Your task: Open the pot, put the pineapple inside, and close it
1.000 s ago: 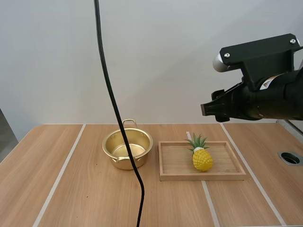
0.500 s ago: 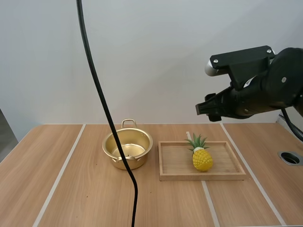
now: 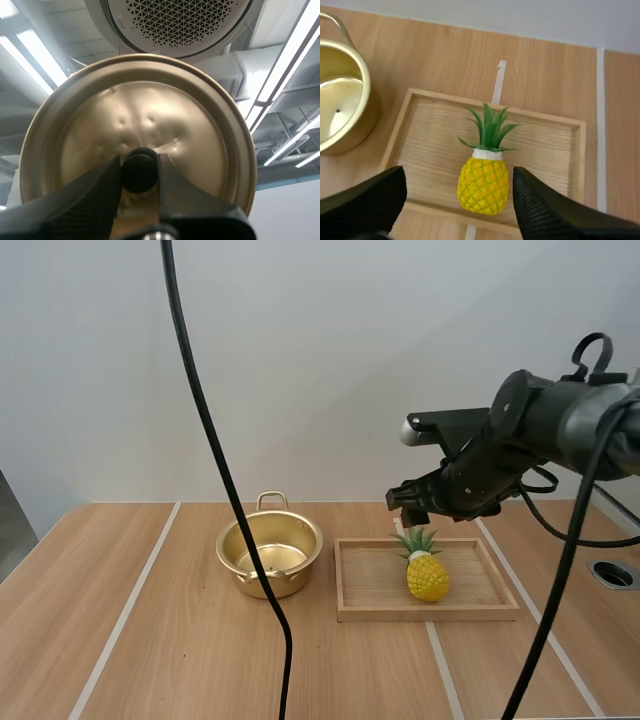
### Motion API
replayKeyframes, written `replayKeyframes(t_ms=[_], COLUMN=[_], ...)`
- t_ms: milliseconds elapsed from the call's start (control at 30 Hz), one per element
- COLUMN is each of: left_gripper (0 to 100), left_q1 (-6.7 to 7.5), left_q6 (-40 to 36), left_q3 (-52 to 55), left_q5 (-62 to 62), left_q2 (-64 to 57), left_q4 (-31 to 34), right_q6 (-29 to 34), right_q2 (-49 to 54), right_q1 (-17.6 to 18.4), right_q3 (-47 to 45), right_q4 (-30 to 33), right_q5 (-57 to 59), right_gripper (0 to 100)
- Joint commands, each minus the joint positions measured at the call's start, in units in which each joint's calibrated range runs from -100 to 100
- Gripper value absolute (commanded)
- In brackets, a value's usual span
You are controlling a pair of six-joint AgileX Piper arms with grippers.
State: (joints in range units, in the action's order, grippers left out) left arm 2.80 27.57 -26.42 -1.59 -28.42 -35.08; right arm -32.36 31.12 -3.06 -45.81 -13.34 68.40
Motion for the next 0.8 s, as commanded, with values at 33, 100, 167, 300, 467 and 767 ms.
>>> replayKeyframes(t_ms=[33,100,167,300,467,767], left_gripper=[0,0,0,0,0,0], left_q1=[0.17,0.17,0.17,0.17,0.17,0.17], left_q6=[0.08,0.08,0.08,0.08,0.08,0.08], left_q3=[-0.23,-0.23,-0.23,-0.23,-0.23,-0.23], left_q5=[-0.04,-0.04,-0.04,0.17,1.04,1.04], left_q2=[-0.29,-0.29,-0.29,-0.29,-0.29,-0.29], left_q4=[-0.67,-0.67,-0.67,-0.67,-0.67,-0.67], right_q6=[-0.36,-0.36,-0.43,-0.80,-0.02,-0.02], right_q2=[-5.06,-7.06,-8.72,-11.06,-13.89,-18.93], right_q1=[-0.23,-0.23,-0.23,-0.23,-0.23,-0.23], right_q3=[0.51,0.51,0.51,0.51,0.51,0.51], right_q4=[-0.84,-0.84,-0.84,-0.73,3.16,3.72], right_q5=[1.20,1.20,1.00,-0.08,-3.33,-5.22], right_gripper=[100,100,100,100,100,100])
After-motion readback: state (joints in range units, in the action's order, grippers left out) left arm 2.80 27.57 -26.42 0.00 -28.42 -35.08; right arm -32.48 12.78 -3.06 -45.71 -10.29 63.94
